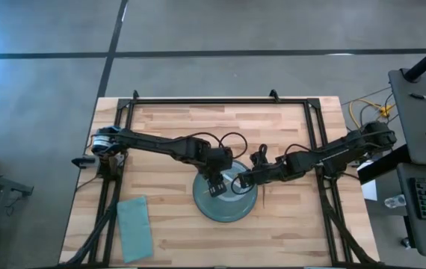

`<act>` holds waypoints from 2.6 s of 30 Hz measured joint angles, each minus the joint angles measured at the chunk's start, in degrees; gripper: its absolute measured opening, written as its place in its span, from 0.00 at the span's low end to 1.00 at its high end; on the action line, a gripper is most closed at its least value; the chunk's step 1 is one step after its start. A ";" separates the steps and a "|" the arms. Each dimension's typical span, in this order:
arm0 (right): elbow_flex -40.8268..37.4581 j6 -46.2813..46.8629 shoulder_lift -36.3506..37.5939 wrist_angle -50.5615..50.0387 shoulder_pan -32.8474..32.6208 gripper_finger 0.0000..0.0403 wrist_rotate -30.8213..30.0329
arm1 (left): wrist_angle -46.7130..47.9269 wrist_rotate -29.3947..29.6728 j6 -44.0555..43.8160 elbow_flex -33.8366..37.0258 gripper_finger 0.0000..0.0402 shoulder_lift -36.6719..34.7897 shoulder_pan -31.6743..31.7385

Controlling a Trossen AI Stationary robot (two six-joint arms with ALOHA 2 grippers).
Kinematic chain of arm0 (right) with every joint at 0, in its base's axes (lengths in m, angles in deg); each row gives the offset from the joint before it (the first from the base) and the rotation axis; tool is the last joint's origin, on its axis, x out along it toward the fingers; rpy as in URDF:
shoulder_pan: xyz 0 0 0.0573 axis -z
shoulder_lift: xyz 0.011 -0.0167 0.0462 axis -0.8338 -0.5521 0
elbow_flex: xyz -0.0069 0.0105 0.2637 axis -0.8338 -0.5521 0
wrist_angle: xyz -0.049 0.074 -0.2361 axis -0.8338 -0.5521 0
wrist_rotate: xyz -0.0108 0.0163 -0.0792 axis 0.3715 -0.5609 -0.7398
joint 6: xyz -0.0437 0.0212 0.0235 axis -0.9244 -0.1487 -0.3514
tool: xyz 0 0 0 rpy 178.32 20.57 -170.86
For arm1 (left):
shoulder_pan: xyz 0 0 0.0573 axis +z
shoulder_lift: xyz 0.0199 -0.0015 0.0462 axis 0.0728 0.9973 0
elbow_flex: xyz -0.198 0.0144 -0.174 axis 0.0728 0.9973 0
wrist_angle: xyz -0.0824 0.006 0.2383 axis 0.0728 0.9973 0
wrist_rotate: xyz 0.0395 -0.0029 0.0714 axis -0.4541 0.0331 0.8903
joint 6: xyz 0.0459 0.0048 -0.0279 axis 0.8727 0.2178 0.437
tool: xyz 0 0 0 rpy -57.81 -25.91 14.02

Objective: Set table place
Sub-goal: Put the spoon into the transparent bowl, then adjust the transparent bowl on the plate

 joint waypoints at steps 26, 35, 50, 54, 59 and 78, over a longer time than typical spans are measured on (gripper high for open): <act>2.14 -3.24 0.31 -6.87 0.00 0.33 -0.38 | -0.02 0.98 0.07 1.05 0.08 0.11 0.01; 6.10 -2.63 0.23 -16.02 1.87 0.24 -4.96 | -0.02 4.56 0.04 1.09 0.08 0.11 0.02; -0.69 -1.92 0.02 -18.51 6.40 0.03 -0.69 | 0.85 6.01 -0.01 1.11 0.08 -0.11 0.02; -1.45 -3.11 0.02 -16.16 6.38 0.03 0.13 | 2.51 7.07 0.02 1.31 0.08 -0.15 0.02; -1.78 -4.94 0.01 -11.53 6.38 0.03 1.07 | 3.10 7.56 0.02 2.50 0.08 -0.18 0.02; -1.77 -6.86 -2.57 -4.27 4.96 0.03 7.14 | 3.08 7.54 -1.51 9.33 0.08 -0.88 -0.04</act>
